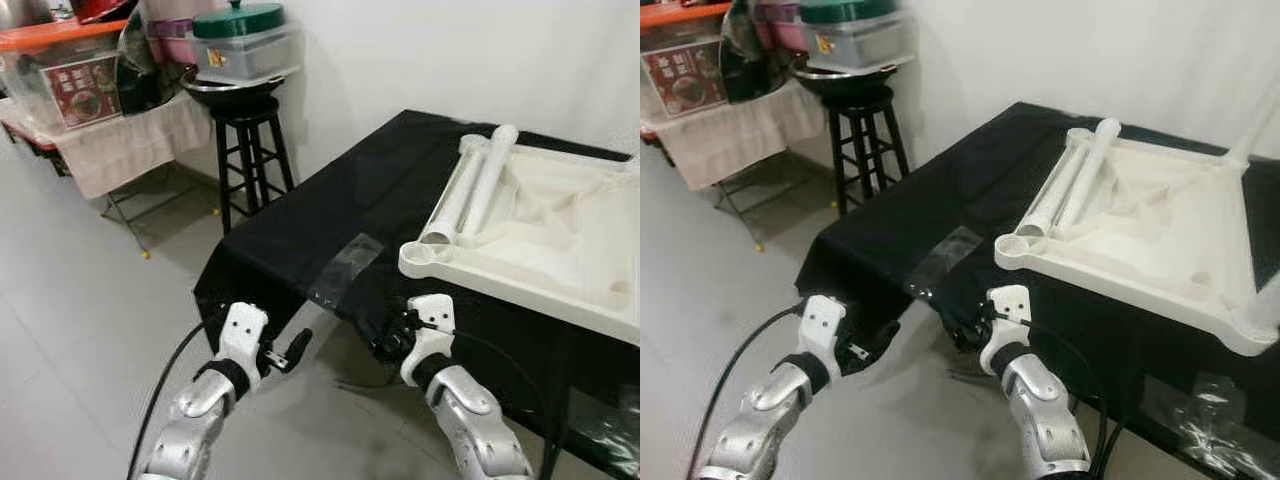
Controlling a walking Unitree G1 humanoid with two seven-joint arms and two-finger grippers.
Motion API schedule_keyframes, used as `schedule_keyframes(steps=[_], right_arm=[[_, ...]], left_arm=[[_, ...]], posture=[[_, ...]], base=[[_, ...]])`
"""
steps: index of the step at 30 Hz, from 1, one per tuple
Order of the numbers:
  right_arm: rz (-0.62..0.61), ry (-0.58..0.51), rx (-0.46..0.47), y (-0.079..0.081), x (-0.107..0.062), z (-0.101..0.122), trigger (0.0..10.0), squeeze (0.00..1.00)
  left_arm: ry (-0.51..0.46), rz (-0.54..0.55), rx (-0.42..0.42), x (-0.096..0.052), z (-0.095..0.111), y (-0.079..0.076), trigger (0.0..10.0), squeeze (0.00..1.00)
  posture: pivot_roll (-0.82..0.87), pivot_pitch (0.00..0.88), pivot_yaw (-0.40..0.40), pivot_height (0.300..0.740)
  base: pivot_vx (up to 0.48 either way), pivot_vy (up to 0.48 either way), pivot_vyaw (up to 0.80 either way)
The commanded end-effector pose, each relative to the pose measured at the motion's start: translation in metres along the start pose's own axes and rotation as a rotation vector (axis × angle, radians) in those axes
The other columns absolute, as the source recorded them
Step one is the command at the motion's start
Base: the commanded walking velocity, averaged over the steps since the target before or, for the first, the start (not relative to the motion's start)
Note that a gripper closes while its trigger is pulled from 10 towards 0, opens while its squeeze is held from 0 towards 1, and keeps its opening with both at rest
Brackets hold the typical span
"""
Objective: Building children table
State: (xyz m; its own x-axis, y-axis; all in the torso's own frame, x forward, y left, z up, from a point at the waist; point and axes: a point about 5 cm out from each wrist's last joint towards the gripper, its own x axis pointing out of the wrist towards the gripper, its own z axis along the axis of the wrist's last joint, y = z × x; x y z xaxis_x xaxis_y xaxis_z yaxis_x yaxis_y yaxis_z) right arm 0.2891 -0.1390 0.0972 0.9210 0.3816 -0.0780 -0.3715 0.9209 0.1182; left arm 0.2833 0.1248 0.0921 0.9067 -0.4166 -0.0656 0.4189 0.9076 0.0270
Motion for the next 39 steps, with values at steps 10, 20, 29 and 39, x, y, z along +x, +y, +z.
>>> schedule_keyframes(steps=[10, 20, 29, 39], right_arm=[[-0.001, -0.013, 0.011, -0.0015, 0.0002, 0.0006, 10.0, 0.00], [0.001, -0.012, 0.013, -0.0013, 0.0005, -0.0003, 10.0, 0.00], [0.002, -0.012, 0.016, -0.0009, -0.0002, -0.0010, 10.0, 0.00], [0.006, -0.011, 0.012, -0.0003, -0.0010, -0.0010, 10.0, 0.00]], left_arm=[[0.014, 0.005, 0.012, 0.0018, -0.0031, -0.0010, 10.0, 1.00], [0.027, 0.000, 0.021, 0.0026, -0.0052, -0.0008, 10.0, 0.00], [0.032, -0.001, 0.007, 0.0017, -0.0065, 0.0004, 10.0, 0.00], [0.028, 0.004, -0.008, 0.0026, -0.0049, 0.0027, 10.0, 0.00]], posture=[[-0.07, 0.000, 0.030, 0.740], [-0.07, 0.000, 0.036, 0.740], [-0.07, 0.000, 0.036, 0.740], [-0.07, 0.000, 0.036, 0.740]], base=[[0.000, 0.000, -0.80], [0.000, 0.000, -0.80], [0.000, 0.000, -0.80], [0.000, 0.000, -0.80]])
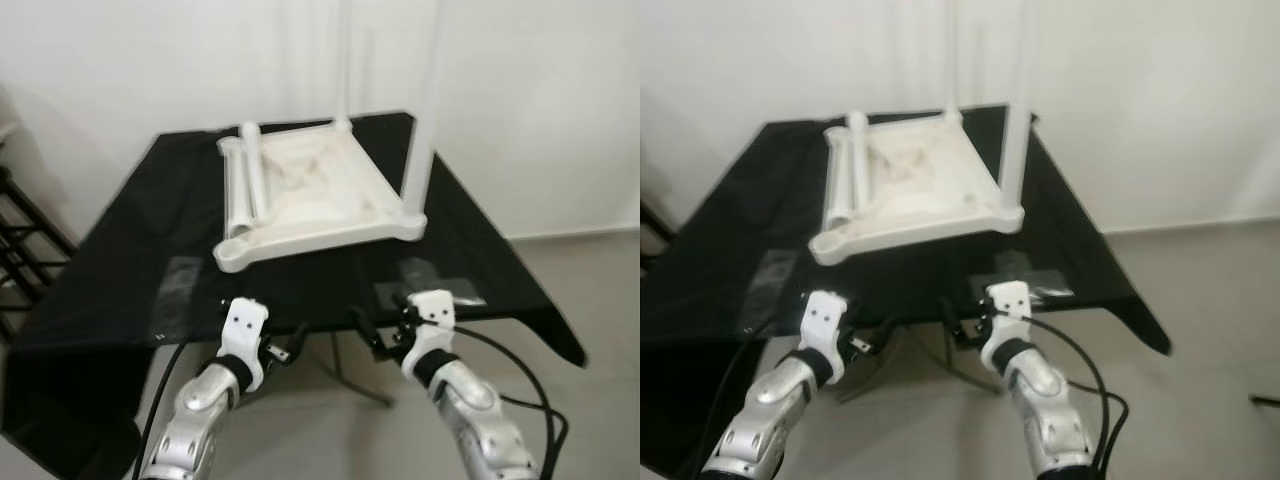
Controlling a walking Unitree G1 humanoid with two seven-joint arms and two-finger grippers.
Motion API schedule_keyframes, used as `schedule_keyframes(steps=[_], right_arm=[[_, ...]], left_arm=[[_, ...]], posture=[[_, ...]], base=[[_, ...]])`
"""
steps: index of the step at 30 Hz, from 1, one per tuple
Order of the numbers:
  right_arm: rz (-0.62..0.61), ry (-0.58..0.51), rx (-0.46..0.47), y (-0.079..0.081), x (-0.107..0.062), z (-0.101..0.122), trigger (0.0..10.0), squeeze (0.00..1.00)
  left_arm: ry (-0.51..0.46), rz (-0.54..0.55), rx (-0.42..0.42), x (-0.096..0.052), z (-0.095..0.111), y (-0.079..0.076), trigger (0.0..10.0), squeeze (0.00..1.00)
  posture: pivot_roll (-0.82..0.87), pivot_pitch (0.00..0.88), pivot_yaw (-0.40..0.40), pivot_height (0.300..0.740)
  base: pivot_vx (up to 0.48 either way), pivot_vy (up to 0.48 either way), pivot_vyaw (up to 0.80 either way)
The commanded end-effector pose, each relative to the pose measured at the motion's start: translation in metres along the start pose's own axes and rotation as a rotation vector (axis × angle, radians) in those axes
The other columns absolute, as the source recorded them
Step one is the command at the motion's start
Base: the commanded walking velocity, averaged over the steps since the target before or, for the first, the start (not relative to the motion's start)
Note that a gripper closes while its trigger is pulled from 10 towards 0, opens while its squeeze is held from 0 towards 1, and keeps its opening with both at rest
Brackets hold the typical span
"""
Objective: Building children table
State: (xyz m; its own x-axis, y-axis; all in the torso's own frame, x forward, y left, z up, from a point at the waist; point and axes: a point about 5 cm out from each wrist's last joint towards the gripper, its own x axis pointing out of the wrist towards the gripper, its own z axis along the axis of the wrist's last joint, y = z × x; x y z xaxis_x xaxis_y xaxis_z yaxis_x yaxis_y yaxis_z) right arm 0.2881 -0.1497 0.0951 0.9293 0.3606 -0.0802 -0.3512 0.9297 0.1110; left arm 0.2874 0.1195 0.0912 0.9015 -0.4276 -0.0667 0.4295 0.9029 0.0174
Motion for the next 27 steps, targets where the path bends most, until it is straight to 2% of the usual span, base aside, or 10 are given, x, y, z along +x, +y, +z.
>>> schedule_keyframes(steps=[1, 4, 5, 7, 9, 13, 14, 16, 21, 27], right_arm=[[0.033, -0.013, 0.015, 0.009, 0.003, 0.001, 10.0, 0.00], [0.038, -0.020, 0.012, 0.009, 0.004, 0.003, 10.0, 0.00], [0.038, -0.026, -0.008, 0.009, 0.004, 0.005, 10.0, 0.00], [0.038, -0.026, -0.008, 0.009, 0.004, 0.005, 10.0, 0.00], [0.034, -0.036, -0.046, 0.009, 0.005, 0.009, 10.0, 0.00], [0.013, -0.055, -0.124, 0.009, 0.007, 0.015, 10.0, 0.00], [-0.033, -0.082, -0.188, 0.006, 0.011, 0.023, 10.0, 0.00], [-0.052, -0.090, -0.210, 0.004, 0.013, 0.025, 10.0, 0.00], [-0.020, -0.095, -0.193, 0.006, 0.014, 0.026, 10.0, 0.00], [0.088, -0.101, -0.191, 0.021, 0.012, 0.021, 10.0, 0.00]], left_arm=[[0.014, 0.032, 0.004, -0.003, -0.002, 0.007, 10.0, 0.00], [-0.008, 0.060, 0.010, -0.003, 0.001, 0.009, 10.0, 0.00], [-0.043, 0.081, 0.009, -0.003, 0.005, 0.012, 10.0, 0.00], [-0.043, 0.081, 0.009, -0.003, 0.005, 0.012, 10.0, 0.00], [-0.076, 0.116, 0.043, -0.004, 0.009, 0.016, 10.0, 0.00], [-0.073, 0.122, 0.066, -0.006, 0.009, 0.017, 10.0, 0.00], [-0.063, 0.112, 0.058, -0.008, 0.008, 0.019, 10.0, 0.00], [-0.067, 0.088, 0.034, -0.009, 0.008, 0.018, 10.0, 0.00], [-0.086, 0.067, -0.008, -0.011, 0.009, 0.018, 10.0, 0.00], [-0.130, -0.006, -0.078, -0.012, 0.015, 0.013, 10.0, 0.00]], posture=[[-0.07, 0.000, 0.036, 0.740], [-0.07, 0.000, 0.033, 0.740], [-0.07, 0.000, 0.033, 0.740], [-0.07, 0.000, 0.033, 0.740], [-0.07, 0.000, 0.033, 0.740], [-0.07, 0.000, 0.037, 0.740], [-0.07, 0.000, 0.036, 0.740], [-0.07, 0.000, 0.034, 0.740], [-0.06, 0.000, 0.035, 0.740], [-0.05, 0.000, 0.028, 0.740]], base=[[0.000, 0.000, -0.80], [0.000, 0.000, -0.74], [0.000, 0.000, 0.00], [0.000, 0.000, 0.00], [0.000, 0.000, 0.00], [0.000, 0.000, 0.00], [0.000, 0.000, 0.00], [0.000, 0.000, 0.00], [0.000, 0.000, 0.00], [0.153, 0.000, 0.00]])
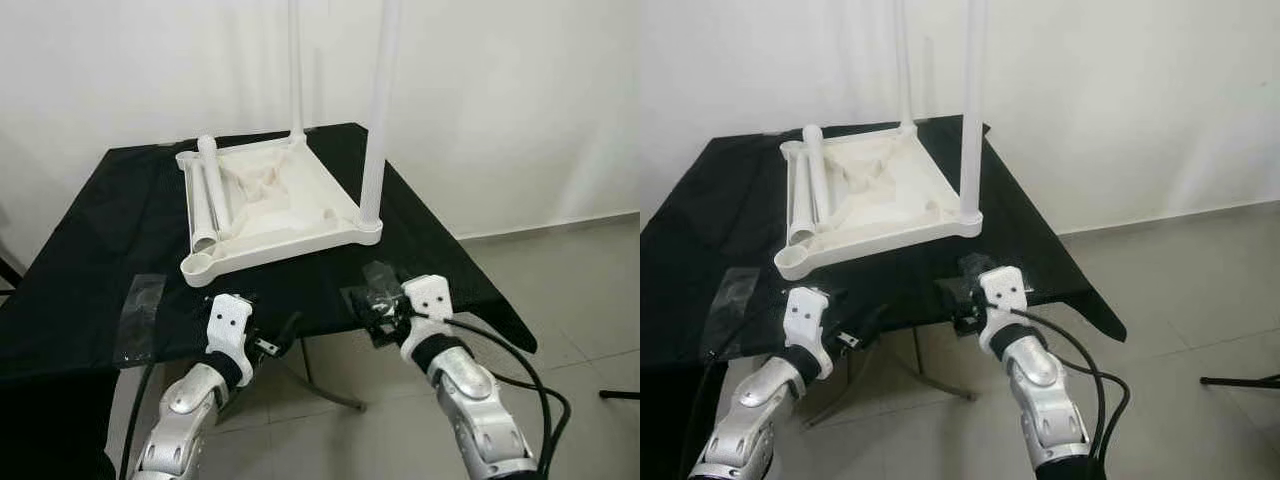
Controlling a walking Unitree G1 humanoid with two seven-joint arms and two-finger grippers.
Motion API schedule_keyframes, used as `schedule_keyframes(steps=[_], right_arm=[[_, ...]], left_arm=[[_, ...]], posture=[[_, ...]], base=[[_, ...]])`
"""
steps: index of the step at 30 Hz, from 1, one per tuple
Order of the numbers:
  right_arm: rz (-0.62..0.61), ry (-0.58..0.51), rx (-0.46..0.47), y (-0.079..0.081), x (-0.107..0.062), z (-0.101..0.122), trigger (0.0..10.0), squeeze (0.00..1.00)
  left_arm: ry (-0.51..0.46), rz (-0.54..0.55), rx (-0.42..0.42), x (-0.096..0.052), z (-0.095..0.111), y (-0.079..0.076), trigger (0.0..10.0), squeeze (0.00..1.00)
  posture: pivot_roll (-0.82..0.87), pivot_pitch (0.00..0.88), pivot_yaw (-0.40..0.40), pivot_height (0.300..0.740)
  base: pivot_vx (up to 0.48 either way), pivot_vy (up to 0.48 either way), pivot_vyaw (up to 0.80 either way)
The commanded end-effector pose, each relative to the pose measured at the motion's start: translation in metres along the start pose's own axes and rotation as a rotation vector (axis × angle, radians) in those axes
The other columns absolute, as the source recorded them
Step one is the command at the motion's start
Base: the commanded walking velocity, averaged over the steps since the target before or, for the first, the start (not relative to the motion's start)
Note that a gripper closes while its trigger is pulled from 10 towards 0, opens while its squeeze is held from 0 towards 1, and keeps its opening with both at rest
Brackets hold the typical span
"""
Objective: Building children table
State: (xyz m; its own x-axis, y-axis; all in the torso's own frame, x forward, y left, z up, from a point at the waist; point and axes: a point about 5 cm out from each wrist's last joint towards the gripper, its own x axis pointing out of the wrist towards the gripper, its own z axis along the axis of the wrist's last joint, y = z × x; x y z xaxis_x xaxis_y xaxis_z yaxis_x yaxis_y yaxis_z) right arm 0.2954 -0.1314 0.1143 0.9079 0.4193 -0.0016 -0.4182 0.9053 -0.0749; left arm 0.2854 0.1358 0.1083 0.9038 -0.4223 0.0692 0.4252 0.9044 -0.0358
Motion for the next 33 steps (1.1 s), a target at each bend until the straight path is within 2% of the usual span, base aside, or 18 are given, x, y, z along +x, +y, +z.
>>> schedule_keyframes(steps=[1, 6, 9, 15, 24, 25, 30, 33], right_arm=[[0.030, -0.028, -0.005, 0.004, 0.002, 0.003, 10.0, 0.00], [0.049, -0.032, -0.016, 0.007, 0.002, 0.001, 10.0, 0.00], [0.093, -0.035, -0.046, 0.012, 0.001, 0.000, 10.0, 0.00], [0.087, -0.029, -0.024, 0.011, 0.002, -0.001, 10.0, 0.00], [0.102, -0.036, -0.024, 0.012, 0.001, -0.002, 10.0, 0.00], [0.098, -0.033, -0.024, 0.011, 0.002, -0.003, 10.0, 0.00], [0.096, -0.038, -0.016, 0.011, 0.001, -0.003, 10.0, 0.00], [0.092, -0.040, 0.001, 0.011, 0.002, -0.003, 10.0, 0.00]], left_arm=[[0.001, -0.013, -0.031, -0.002, -0.001, -0.001, 10.0, 0.00], [-0.001, -0.013, -0.046, -0.003, -0.002, -0.001, 10.0, 0.00], [-0.004, -0.015, -0.053, -0.003, -0.002, -0.001, 10.0, 0.00], [-0.019, -0.025, -0.052, -0.004, 0.003, 0.001, 10.0, 0.00], [-0.112, -0.072, 0.000, 0.006, 0.034, 0.003, 10.0, 0.00], [-0.150, -0.096, 0.018, 0.009, 0.047, 0.002, 10.0, 0.00], [-0.188, -0.153, 0.060, 0.012, 0.064, -0.002, 10.0, 0.00], [-0.195, -0.177, 0.123, 0.015, 0.076, 0.000, 10.0, 0.00]], posture=[[-0.05, 0.000, 0.021, 0.740], [-0.05, 0.000, 0.019, 0.740], [-0.05, 0.000, 0.018, 0.740], [-0.05, 0.000, 0.017, 0.740], [-0.05, 0.000, 0.015, 0.740], [-0.05, 0.000, 0.013, 0.740], [-0.05, 0.000, 0.013, 0.740], [-0.05, 0.000, 0.013, 0.740]], base=[[0.341, 0.000, 0.00], [0.356, 0.000, 0.00], [0.364, 0.000, 0.80], [0.368, 0.000, 0.29], [0.372, 0.000, 0.09], [0.000, 0.000, 0.00], [0.000, 0.000, 0.00], [0.000, 0.000, 0.00]])
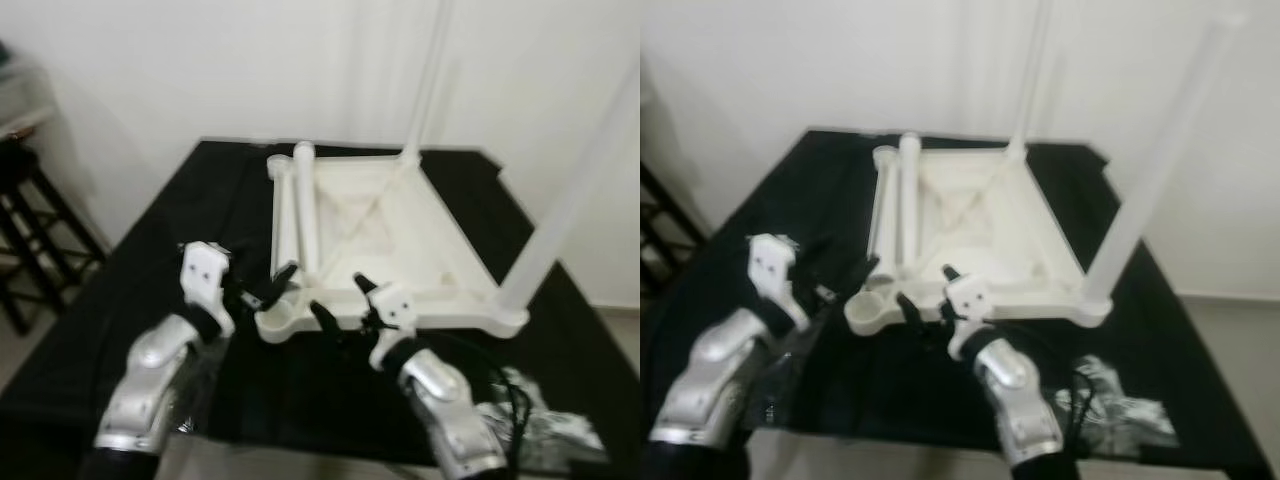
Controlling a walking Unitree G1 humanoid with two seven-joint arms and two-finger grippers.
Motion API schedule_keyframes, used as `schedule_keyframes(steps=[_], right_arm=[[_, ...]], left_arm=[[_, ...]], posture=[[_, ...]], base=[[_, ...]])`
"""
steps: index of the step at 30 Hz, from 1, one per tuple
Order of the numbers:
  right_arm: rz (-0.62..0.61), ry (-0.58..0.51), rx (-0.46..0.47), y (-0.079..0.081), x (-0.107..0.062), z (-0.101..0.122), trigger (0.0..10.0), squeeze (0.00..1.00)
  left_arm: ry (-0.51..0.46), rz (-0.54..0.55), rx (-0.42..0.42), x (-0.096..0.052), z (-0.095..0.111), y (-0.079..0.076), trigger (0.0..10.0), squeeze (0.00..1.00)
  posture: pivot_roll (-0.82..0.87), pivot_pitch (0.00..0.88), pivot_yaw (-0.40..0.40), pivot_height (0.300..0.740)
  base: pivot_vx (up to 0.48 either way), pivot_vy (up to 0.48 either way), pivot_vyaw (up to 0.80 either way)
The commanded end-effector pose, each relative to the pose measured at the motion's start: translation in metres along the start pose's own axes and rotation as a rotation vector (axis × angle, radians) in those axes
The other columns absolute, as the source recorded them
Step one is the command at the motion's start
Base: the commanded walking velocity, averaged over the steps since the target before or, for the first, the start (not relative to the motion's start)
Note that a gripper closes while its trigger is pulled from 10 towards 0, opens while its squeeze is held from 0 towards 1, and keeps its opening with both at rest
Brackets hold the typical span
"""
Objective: Building children table
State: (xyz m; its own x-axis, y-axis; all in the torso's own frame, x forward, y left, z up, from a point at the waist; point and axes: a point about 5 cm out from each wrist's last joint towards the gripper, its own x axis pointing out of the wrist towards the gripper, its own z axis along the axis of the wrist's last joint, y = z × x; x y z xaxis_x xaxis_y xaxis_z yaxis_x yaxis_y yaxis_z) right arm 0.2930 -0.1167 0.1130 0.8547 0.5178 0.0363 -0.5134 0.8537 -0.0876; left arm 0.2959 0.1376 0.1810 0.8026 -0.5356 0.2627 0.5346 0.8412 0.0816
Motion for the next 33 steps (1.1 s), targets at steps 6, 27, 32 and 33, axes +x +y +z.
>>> schedule_keyframes(steps=[6, 27, 32, 33], right_arm=[[-0.036, -0.008, 0.038, -0.005, -0.003, -0.003, 10.0, 0.00], [-0.078, -0.005, 0.126, -0.009, -0.001, -0.007, 10.0, 0.00], [-0.089, 0.006, 0.128, -0.010, -0.001, -0.008, 10.0, 0.00], [-0.089, 0.006, 0.129, -0.010, -0.001, -0.008, 10.0, 0.00]], left_arm=[[0.078, -0.101, 0.097, 0.006, 0.001, -0.004, 10.0, 0.00], [0.214, -0.224, 0.590, 0.013, -0.010, 0.001, 10.0, 0.00], [0.326, -0.252, 0.761, 0.008, -0.019, 0.013, 10.0, 0.00], [0.346, -0.249, 0.781, 0.006, -0.020, 0.016, 10.0, 0.00]], posture=[[-0.05, 0.000, 0.023, 0.740], [-0.05, 0.000, 0.033, 0.740], [-0.06, 0.000, 0.035, 0.740], [-0.06, 0.000, 0.037, 0.740]], base=[[0.000, 0.160, 0.00], [0.000, 0.069, -0.68], [0.000, 0.000, 0.00], [0.000, 0.000, 0.00]])
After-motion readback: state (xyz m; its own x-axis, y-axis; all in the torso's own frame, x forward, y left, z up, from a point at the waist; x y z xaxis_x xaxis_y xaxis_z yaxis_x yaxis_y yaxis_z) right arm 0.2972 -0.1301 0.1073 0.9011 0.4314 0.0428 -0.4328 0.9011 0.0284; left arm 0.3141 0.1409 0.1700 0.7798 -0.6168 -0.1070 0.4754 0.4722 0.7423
